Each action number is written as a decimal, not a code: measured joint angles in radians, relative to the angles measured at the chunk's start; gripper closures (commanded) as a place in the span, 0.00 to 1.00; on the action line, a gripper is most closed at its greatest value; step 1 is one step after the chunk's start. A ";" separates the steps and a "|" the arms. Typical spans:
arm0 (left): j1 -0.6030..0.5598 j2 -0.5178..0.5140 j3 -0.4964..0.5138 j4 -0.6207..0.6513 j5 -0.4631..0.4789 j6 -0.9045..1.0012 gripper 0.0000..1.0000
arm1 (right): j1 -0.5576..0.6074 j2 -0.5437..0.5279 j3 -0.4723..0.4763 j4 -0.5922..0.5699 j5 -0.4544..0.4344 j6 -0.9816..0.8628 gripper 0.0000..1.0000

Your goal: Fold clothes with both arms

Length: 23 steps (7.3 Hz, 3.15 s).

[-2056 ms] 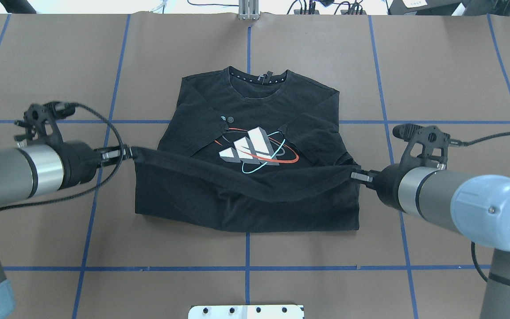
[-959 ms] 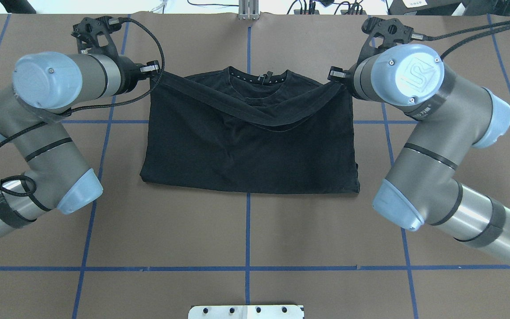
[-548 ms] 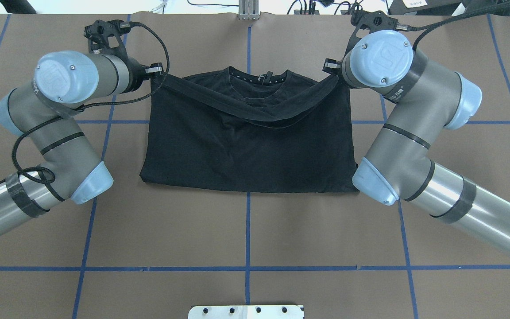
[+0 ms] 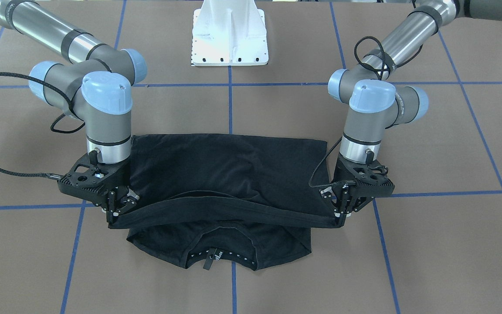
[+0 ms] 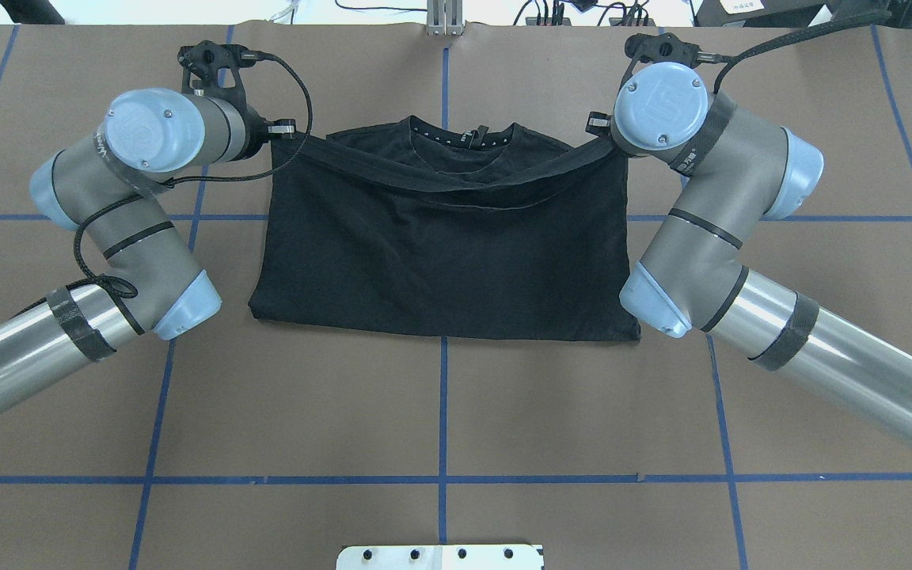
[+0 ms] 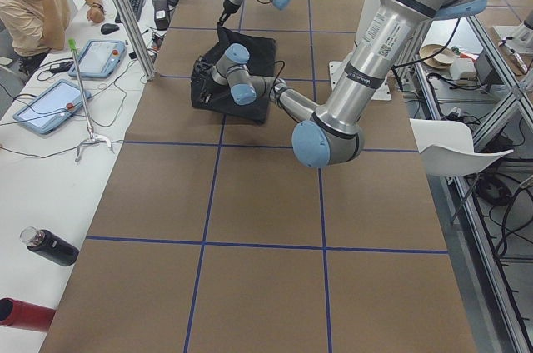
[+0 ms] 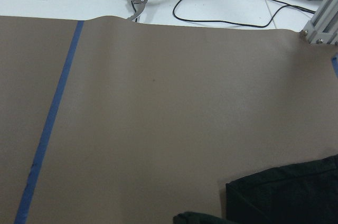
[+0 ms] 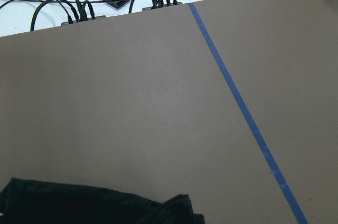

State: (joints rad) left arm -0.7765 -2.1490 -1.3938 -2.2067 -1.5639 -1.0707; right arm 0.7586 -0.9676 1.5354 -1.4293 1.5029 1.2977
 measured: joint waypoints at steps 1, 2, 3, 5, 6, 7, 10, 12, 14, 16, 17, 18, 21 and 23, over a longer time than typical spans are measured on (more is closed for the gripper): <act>-0.013 -0.003 0.003 -0.003 -0.004 0.015 1.00 | 0.007 -0.001 -0.001 0.000 0.000 -0.007 1.00; -0.022 -0.006 0.003 -0.003 -0.007 0.027 1.00 | 0.011 -0.004 -0.002 0.000 0.000 -0.011 1.00; -0.028 -0.007 0.004 -0.003 -0.008 0.041 0.92 | 0.013 -0.008 -0.008 0.000 0.000 -0.017 0.80; -0.030 -0.008 0.004 -0.005 -0.009 0.049 0.00 | 0.012 -0.008 -0.023 -0.001 0.000 -0.024 0.00; -0.031 -0.007 0.002 -0.011 -0.021 0.053 0.00 | 0.014 -0.005 -0.030 -0.001 0.007 -0.028 0.00; -0.034 -0.002 -0.009 -0.022 -0.053 0.077 0.00 | 0.023 0.001 -0.030 0.000 0.049 -0.050 0.00; -0.039 0.128 -0.179 -0.046 -0.186 0.158 0.00 | 0.041 -0.019 0.058 -0.003 0.173 -0.114 0.00; 0.004 0.205 -0.248 -0.091 -0.244 0.138 0.00 | 0.010 -0.052 0.133 -0.003 0.179 -0.118 0.00; 0.120 0.253 -0.246 -0.202 -0.232 0.025 0.00 | -0.009 -0.062 0.152 -0.002 0.175 -0.116 0.00; 0.176 0.266 -0.221 -0.244 -0.199 -0.028 0.00 | -0.013 -0.062 0.154 -0.001 0.174 -0.115 0.00; 0.183 0.277 -0.212 -0.249 -0.194 -0.030 0.00 | -0.014 -0.062 0.155 0.000 0.173 -0.115 0.00; 0.184 0.293 -0.207 -0.252 -0.193 -0.026 0.00 | -0.016 -0.062 0.155 0.000 0.172 -0.115 0.00; 0.184 0.322 -0.207 -0.256 -0.191 -0.019 0.17 | -0.023 -0.063 0.156 0.000 0.168 -0.111 0.00; 0.184 0.326 -0.210 -0.261 -0.177 -0.027 0.40 | -0.026 -0.063 0.156 0.000 0.163 -0.106 0.00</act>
State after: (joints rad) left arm -0.5921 -1.8231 -1.6040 -2.4674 -1.7411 -1.0974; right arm 0.7328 -1.0308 1.6919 -1.4297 1.6661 1.1912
